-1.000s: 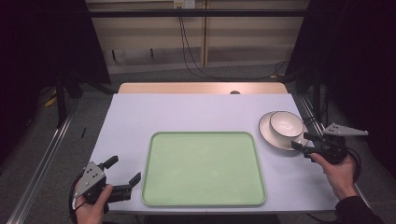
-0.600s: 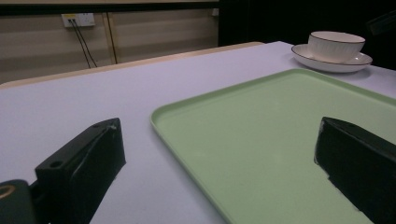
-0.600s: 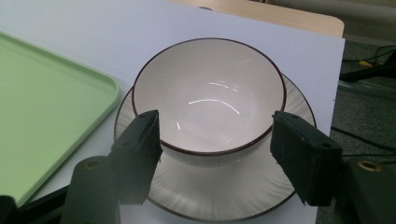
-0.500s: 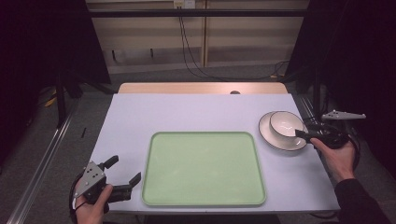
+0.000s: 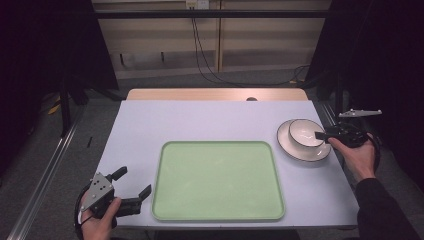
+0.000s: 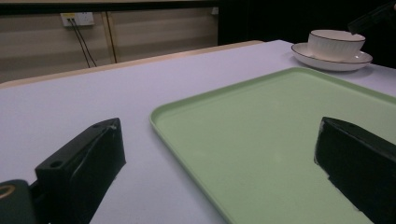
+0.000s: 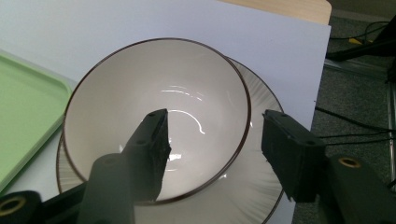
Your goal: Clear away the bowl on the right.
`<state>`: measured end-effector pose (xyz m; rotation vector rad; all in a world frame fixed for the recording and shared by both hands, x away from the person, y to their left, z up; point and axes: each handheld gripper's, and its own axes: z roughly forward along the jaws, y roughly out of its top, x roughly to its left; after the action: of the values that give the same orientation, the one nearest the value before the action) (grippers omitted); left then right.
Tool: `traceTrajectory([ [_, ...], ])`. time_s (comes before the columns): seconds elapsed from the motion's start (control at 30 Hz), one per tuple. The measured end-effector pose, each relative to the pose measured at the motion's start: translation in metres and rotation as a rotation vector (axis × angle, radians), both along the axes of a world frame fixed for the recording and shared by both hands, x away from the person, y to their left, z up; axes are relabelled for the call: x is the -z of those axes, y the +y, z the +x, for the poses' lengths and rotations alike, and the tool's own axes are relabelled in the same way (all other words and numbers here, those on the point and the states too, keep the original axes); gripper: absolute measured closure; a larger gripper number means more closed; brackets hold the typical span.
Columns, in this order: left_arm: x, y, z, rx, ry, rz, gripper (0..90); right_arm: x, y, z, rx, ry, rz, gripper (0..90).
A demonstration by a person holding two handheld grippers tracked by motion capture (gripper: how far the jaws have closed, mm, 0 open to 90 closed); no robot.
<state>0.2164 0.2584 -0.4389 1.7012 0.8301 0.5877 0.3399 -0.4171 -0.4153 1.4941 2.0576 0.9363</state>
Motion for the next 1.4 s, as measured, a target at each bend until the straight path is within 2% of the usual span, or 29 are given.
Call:
traceTrajectory([
  [0.1, 0.000, 0.001, 0.000, 0.004, 0.004, 0.001, 1.7, 0.007, -0.002, 0.009, 0.016, 0.027, -0.020, 39.0],
  [0.17, 0.000, 0.001, 0.000, -0.003, 0.003, 0.001, 1.7, 0.009, -0.003, 0.011, 0.012, 0.036, -0.014, 41.2],
  [0.23, 0.000, 0.001, 0.000, 0.003, 0.004, 0.004, 1.7, 0.014, -0.007, 0.015, 0.042, 0.049, -0.016, 44.7],
  [0.27, 0.000, 0.001, 0.001, 0.003, 0.004, 0.004, 1.7, 0.016, -0.008, 0.016, 0.033, 0.051, -0.009, 46.8],
  [0.33, 0.000, 0.001, 0.001, 0.000, 0.004, 0.009, 1.7, 0.018, -0.007, 0.018, 0.045, 0.067, -0.028, 47.6],
  [0.37, 0.000, 0.001, 0.001, 0.000, 0.004, 0.009, 1.7, 0.018, -0.007, 0.018, 0.045, 0.067, -0.028, 47.6],
  [0.4, 0.000, 0.000, 0.001, 0.004, 0.004, 0.003, 1.7, 0.021, -0.007, 0.019, 0.034, 0.094, -0.015, 52.6],
  [0.47, 0.000, 0.001, 0.001, 0.005, 0.004, 0.007, 1.7, 0.022, -0.006, 0.020, 0.027, 0.095, -0.020, 53.3],
  [0.5, 0.000, 0.000, 0.001, 0.000, 0.005, 0.006, 1.7, 0.024, -0.004, 0.022, 0.017, 0.116, -0.016, 56.2],
  [0.63, 0.000, 0.001, 0.001, 0.001, 0.005, 0.010, 1.7, 0.024, -0.001, 0.027, 0.003, 0.138, -0.006, 59.9],
  [0.73, 0.000, 0.001, 0.001, 0.001, 0.005, 0.010, 1.7, 0.025, 0.001, 0.028, 0.014, 0.146, -0.001, 60.9],
  [0.77, 0.001, 0.001, 0.001, 0.001, 0.006, 0.011, 1.7, 0.026, 0.001, 0.029, 0.033, 0.152, -0.007, 64.8],
  [0.83, 0.001, 0.001, 0.001, 0.001, 0.006, 0.010, 1.7, 0.026, 0.000, 0.030, 0.031, 0.146, -0.015, 66.1],
  [0.87, 0.001, 0.001, 0.001, 0.001, 0.006, 0.009, 1.7, 0.026, -0.001, 0.029, 0.043, 0.157, 0.007, 69.0],
  [1.23, 0.001, 0.001, 0.000, 0.000, 0.006, 0.004, 1.7, 0.026, 0.001, 0.033, 0.052, 0.185, -0.015, 80.9],
  [1.4, 0.001, 0.001, 0.000, 0.001, 0.002, -0.002, 1.7, 0.025, 0.000, 0.034, 0.051, 0.196, 0.003, 82.7],
])
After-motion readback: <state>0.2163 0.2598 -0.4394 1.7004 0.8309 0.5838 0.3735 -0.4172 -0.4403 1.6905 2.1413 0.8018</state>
